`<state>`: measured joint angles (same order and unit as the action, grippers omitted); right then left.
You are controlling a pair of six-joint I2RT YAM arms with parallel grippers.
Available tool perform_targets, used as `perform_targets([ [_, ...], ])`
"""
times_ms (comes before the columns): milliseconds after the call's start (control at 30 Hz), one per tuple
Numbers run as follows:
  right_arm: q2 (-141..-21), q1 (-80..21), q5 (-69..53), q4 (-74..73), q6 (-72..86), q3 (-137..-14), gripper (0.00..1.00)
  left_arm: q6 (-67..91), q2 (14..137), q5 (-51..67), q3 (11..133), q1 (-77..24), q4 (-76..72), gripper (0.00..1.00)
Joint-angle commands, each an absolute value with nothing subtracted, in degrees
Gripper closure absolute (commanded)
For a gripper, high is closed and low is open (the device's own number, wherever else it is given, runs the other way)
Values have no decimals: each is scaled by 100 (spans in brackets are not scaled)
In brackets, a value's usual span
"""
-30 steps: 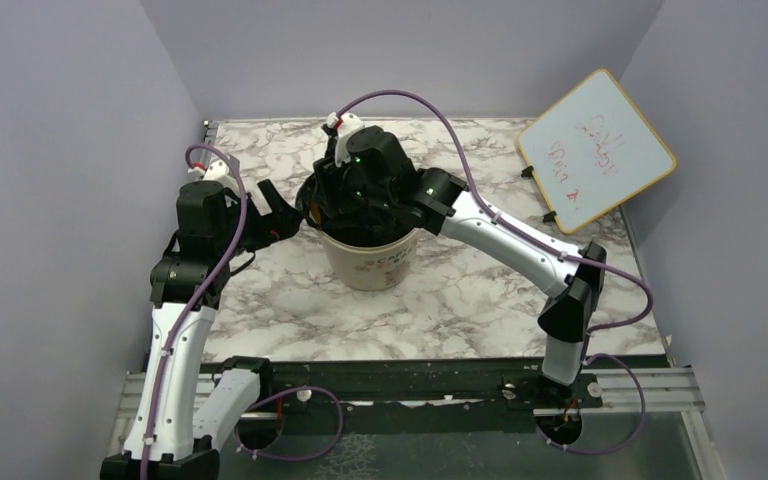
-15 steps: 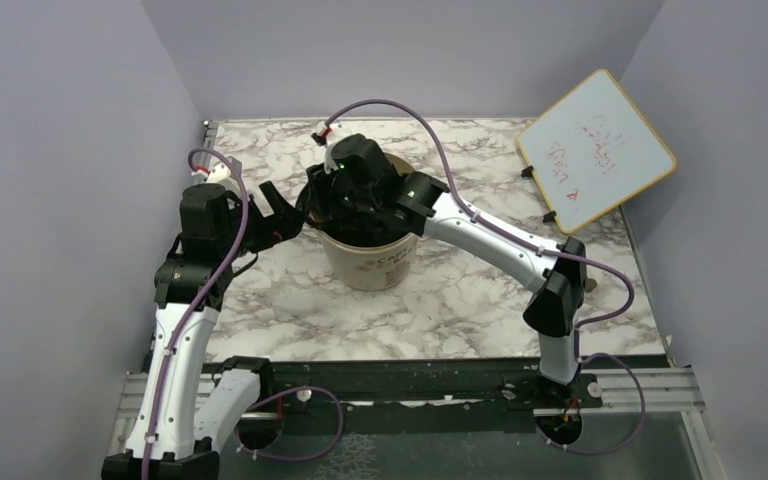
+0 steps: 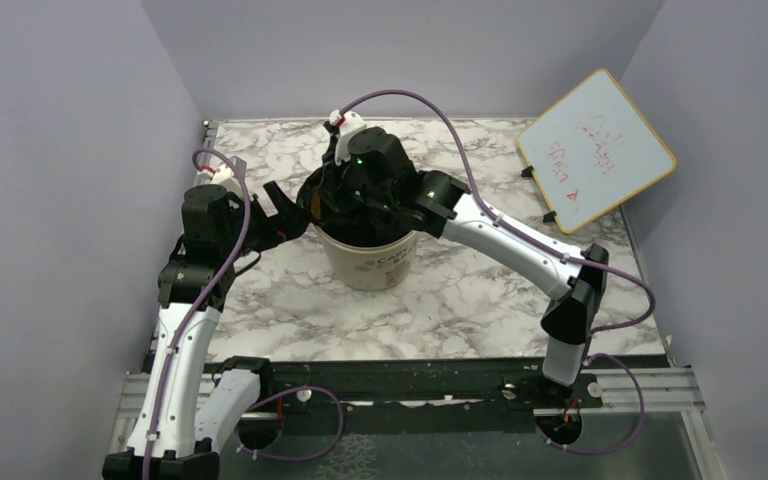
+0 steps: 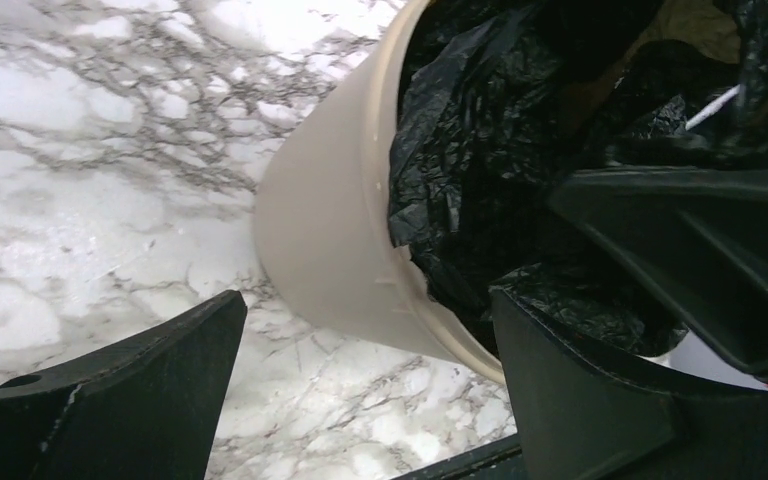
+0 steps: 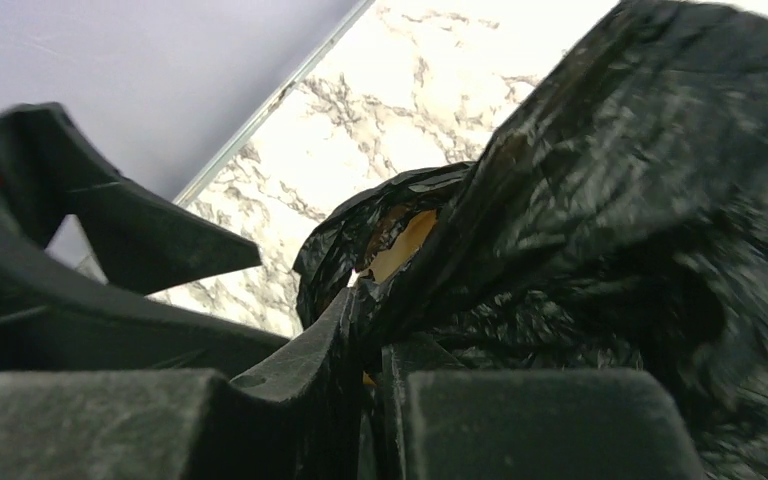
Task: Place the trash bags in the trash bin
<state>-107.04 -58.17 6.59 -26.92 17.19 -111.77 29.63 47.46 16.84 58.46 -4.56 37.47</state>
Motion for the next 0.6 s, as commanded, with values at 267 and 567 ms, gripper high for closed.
perform_targets([
  [267,-9855,-5786,1140,-2961,1462,-11042,95,3649,4918,3227,5186,-431,1904,7],
  [567,-9219,-5156,665,-3008,1232,-10521,99,3341,5035,2668,5197,-431,2265,47],
])
